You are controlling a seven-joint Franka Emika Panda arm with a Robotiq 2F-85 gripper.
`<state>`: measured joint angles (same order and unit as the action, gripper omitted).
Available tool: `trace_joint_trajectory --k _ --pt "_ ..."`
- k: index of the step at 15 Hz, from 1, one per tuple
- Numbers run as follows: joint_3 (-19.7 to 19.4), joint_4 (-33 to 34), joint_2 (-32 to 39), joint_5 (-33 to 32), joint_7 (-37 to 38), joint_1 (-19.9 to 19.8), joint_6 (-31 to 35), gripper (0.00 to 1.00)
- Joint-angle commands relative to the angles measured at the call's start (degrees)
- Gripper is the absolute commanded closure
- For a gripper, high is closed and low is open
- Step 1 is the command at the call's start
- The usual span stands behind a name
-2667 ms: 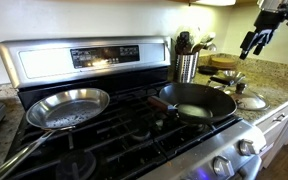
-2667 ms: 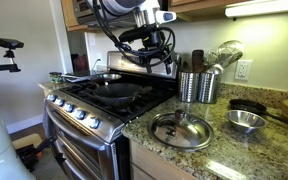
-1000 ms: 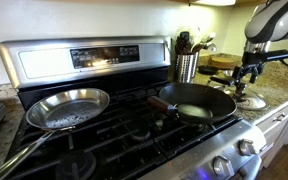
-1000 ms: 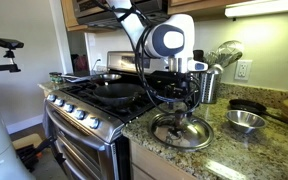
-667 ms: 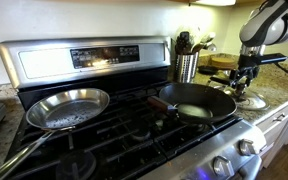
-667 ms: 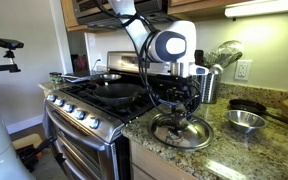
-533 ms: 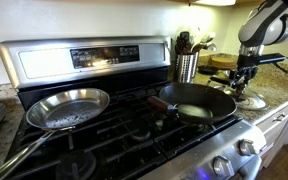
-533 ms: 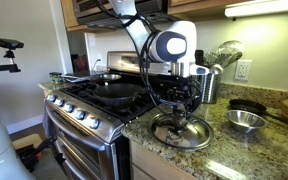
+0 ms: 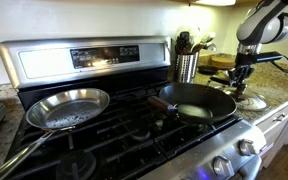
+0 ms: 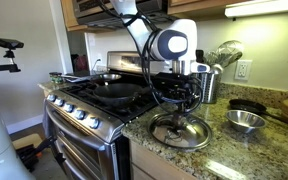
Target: Place the silver lid on top of the pan on the right side of the stove
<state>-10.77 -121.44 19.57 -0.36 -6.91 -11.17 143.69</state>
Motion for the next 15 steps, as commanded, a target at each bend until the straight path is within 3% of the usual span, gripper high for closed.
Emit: trace_joint_trajectory --k 1,8,15 --pt "-0.11 0.02 0.02 -1.34 2.56 0.25 0.99 0.45" --pt "-1.32 -0.85 -2.08 -5.37 6.44 1.24 -0.95 0.02" --pt "-0.43 -2.28 -3.06 -4.49 6.95 1.47 -4.35 0.00"
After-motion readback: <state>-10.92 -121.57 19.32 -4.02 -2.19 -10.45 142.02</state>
